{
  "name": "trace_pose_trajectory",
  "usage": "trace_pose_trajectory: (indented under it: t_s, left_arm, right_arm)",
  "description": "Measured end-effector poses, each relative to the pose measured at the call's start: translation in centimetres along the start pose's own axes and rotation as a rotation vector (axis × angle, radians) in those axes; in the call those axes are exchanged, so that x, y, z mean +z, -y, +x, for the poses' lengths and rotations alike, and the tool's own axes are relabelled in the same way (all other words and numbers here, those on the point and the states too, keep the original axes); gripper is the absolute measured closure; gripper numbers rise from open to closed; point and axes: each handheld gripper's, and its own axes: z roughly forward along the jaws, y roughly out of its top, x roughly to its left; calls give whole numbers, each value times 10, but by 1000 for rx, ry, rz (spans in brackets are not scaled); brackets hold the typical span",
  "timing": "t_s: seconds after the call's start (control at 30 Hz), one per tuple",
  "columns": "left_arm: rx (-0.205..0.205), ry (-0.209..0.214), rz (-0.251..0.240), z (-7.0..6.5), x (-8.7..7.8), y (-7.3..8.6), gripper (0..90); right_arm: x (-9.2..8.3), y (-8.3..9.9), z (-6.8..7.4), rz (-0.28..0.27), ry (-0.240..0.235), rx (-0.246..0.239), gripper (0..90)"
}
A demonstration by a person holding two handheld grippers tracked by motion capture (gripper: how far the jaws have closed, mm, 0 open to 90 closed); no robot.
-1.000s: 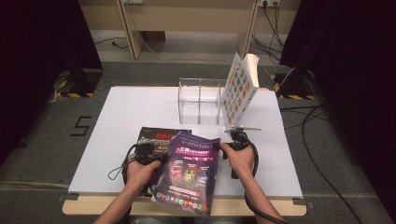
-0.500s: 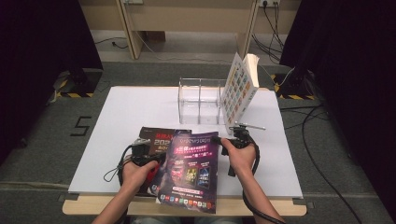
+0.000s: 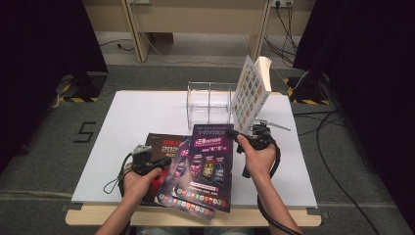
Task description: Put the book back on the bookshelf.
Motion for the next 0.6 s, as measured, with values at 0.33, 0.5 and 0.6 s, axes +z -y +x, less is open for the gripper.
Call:
trace_pose_trajectory:
  t_s: [0.33, 0.5, 0.6]
  left_arm:
    - [45, -39, -15, 0, -3, -1, 623]
    - [52, -41, -13, -1, -3, 0, 620]
    - [54, -42, -17, 0, -3, 0, 620]
  right_arm:
    - [-15, -16, 17, -104, 26, -97, 846]
    - [-21, -25, 23, -150, 41, -135, 846]
    - [-26, -31, 27, -191, 47, -149, 846]
